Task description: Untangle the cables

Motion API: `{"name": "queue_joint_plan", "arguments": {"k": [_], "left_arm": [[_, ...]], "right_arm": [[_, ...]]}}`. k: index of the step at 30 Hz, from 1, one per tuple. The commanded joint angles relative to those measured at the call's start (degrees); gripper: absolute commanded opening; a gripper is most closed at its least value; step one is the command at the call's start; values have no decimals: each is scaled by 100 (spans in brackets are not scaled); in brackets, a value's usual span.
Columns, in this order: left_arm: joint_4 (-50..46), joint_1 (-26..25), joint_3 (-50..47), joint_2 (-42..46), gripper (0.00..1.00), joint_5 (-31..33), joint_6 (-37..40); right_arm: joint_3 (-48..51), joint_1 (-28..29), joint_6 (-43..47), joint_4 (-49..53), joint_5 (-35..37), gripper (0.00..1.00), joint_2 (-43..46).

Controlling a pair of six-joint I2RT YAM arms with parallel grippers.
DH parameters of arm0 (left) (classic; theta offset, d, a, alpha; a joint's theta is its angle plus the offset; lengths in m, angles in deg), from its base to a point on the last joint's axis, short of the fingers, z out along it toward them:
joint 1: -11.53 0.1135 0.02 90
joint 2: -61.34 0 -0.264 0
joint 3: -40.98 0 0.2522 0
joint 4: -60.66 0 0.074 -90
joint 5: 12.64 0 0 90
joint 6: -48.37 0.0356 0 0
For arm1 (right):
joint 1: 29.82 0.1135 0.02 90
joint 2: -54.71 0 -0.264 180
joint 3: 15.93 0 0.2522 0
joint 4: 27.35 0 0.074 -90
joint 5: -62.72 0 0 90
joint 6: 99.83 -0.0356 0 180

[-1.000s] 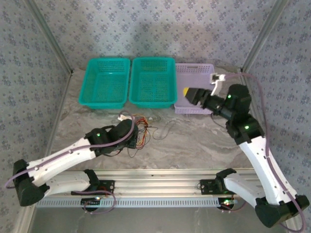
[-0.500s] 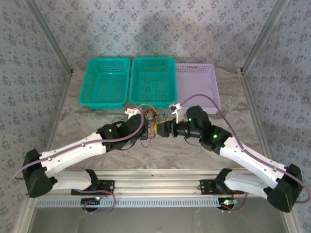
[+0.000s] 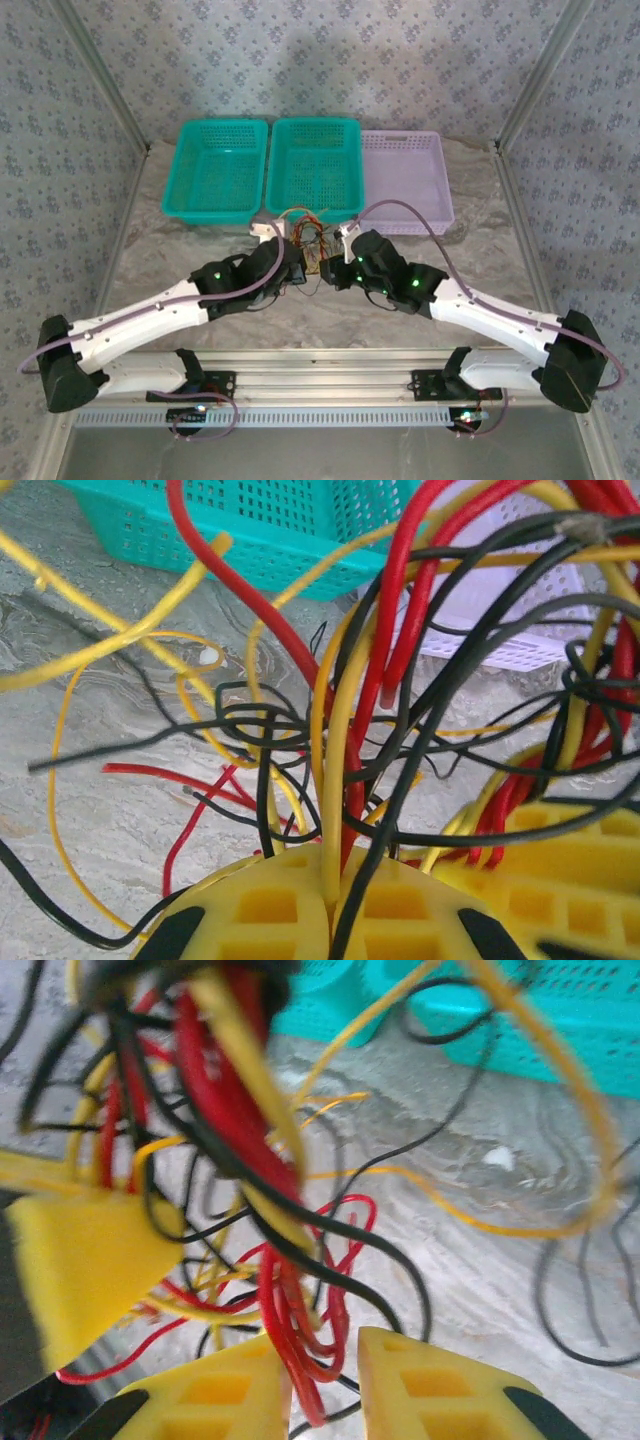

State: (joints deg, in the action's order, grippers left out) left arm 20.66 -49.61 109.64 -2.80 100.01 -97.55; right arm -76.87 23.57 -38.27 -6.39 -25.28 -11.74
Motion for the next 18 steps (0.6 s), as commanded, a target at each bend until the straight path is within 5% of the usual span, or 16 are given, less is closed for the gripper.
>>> {"name": "queue_joint_plan", "arguments": {"k": [1, 4, 9, 18], "left_arm": [[221, -38, -133, 359, 0, -56, -126], [-217, -38, -64, 486, 0, -59, 30], [-1680, 50, 140, 688, 0, -39, 634], [-3048, 395, -75, 1004, 0, -619, 1382]], "right_arm": [[-45, -41, 117, 68, 754, 12, 256], [-175, -115, 404, 499, 1168, 0, 487], [-498, -469, 1173, 1764, 1951, 0, 900], [-640, -1730, 1231, 2525, 1817, 0, 1408]]}}
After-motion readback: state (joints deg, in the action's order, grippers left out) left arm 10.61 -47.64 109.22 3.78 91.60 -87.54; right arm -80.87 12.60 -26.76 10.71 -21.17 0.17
